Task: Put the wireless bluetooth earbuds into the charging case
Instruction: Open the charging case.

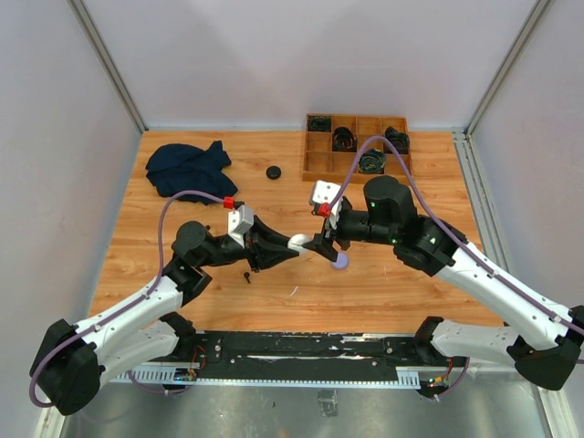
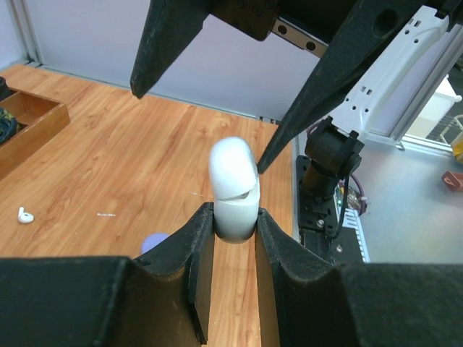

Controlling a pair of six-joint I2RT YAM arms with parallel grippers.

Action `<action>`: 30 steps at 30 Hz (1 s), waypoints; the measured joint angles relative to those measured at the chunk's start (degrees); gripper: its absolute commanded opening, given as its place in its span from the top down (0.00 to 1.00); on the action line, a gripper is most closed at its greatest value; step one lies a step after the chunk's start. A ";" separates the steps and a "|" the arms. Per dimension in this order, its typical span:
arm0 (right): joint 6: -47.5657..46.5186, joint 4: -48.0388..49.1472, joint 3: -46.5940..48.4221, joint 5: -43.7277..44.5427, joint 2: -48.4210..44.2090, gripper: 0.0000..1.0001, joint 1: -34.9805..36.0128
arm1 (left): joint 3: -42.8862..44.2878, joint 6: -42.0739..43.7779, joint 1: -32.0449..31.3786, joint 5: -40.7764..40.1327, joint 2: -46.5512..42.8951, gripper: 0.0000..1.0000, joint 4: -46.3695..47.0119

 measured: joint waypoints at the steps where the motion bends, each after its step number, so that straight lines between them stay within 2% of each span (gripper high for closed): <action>1: -0.02 0.00 0.00 0.33 -0.20 0.26 0.00 | -0.13 0.00 0.00 0.17 0.00 1.00 -0.04; 19: 0.00 0.24 0.00 5.84 -0.44 0.22 0.00 | -0.96 0.00 -0.52 1.97 0.02 1.00 -0.17; 23: 0.02 0.02 0.00 6.60 -0.31 0.17 0.00 | -1.49 -0.02 -0.55 0.70 0.02 1.00 -0.07; 30: 0.04 -1.60 0.92 6.80 1.70 0.15 -0.37 | -3.61 -0.48 -0.57 -4.92 2.84 1.00 1.27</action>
